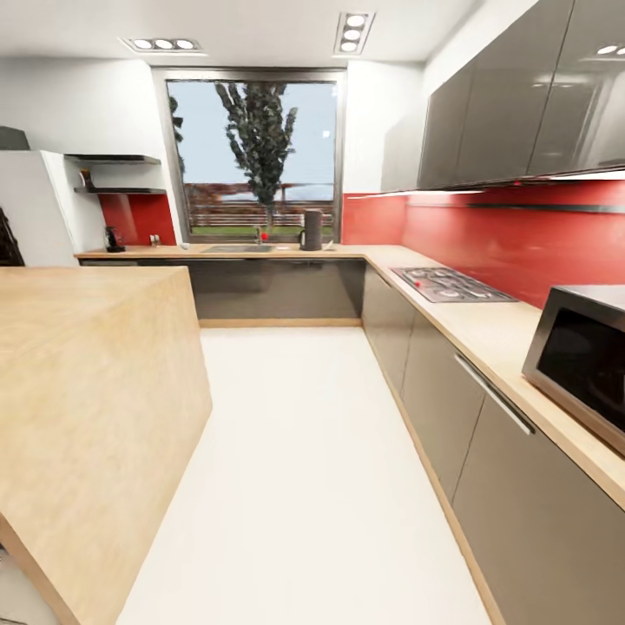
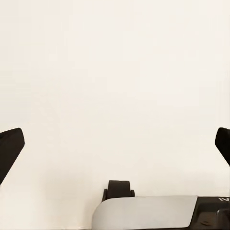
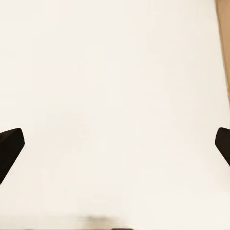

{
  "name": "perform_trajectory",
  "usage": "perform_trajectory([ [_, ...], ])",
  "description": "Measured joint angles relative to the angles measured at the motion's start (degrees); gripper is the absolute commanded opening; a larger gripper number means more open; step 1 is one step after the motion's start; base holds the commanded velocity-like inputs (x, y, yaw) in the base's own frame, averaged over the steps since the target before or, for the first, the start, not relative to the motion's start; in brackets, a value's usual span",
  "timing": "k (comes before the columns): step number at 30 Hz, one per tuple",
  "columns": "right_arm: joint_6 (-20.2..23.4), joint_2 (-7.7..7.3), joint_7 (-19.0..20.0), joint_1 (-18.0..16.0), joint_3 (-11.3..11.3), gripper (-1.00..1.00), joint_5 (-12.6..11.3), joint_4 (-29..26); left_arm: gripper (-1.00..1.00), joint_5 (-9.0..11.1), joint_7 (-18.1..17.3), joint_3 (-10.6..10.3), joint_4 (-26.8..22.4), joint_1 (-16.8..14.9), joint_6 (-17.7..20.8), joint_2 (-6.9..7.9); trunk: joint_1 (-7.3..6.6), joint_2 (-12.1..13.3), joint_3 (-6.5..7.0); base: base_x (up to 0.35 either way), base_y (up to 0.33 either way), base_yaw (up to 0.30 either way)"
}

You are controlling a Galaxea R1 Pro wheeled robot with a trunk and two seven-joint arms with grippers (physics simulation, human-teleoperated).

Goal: Set up a coffee station on the kitchen countertop: keep the coffee maker on the countertop, move the bottle of coffee from the kitchen shelf to the counter next to the coffee maker, place a paper coffee filter on top of the coffee maker, put the saucer next to the coffee maker with the coffee cup on the saucer, and place the electric kettle next to the coffee maker.

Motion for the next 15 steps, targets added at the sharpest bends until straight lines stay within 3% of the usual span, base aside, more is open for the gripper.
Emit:
perform_trajectory([
  [9, 0.00, -0.07, 0.00, 0.06, -0.05, 1.00, 0.01, 0.11, 1.00, 0.00, -0.04, 0.04, 0.00, -0.01, 0.00, 0.00, 0.00, 0.00, 0.00, 0.328, 0.000, 0.040],
  [12, -0.04, -1.55, 0.00, 0.09, -0.20, 1.00, -0.06, 0.81, 1.00, 0.18, -0.06, -0.37, -0.52, -0.02, 0.04, -0.19, 0.00, 0.00, 0.00, 0.329, 0.000, 0.001],
  [15, -0.08, -1.79, 0.00, 0.09, -0.10, 1.00, -0.03, 0.77, 1.00, 0.17, -0.06, -0.49, -1.32, -0.01, 0.07, -0.53, 0.00, 0.00, 0.00, 0.329, 0.000, 0.000],
])
